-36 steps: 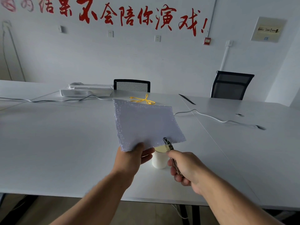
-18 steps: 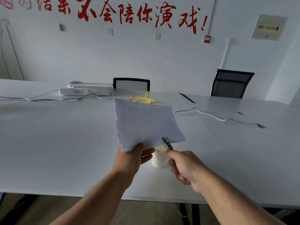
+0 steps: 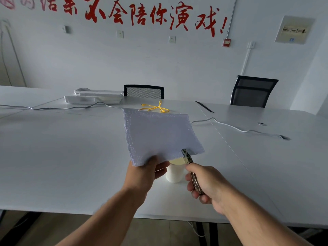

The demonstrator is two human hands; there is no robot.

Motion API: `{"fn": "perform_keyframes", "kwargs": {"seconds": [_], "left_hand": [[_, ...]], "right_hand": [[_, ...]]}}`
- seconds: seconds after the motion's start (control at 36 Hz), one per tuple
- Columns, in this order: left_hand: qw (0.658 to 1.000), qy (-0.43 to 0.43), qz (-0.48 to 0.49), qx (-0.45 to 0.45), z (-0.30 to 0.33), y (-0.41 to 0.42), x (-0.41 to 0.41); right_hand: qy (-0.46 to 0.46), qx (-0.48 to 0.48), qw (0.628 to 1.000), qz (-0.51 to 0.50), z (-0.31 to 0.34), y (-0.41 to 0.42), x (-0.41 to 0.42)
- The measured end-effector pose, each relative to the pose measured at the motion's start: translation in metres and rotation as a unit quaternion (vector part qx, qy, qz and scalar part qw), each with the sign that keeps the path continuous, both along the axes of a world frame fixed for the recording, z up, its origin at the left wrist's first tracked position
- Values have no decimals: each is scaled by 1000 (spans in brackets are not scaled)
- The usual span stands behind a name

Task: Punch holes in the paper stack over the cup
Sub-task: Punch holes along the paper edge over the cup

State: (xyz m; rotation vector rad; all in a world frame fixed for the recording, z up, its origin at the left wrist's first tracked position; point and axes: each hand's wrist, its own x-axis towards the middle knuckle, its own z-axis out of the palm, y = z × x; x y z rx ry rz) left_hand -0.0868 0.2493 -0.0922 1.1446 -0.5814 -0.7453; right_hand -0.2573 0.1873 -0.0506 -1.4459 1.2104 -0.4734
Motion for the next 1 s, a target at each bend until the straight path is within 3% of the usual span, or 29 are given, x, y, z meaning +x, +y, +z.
{"fn": "perform_keyframes", "kwargs": {"seconds": [1.0], "left_hand": [[1000, 4, 6, -4, 2, -1, -4]], "right_hand": [[13, 1, 1000, 2, 4, 2, 1]]}}
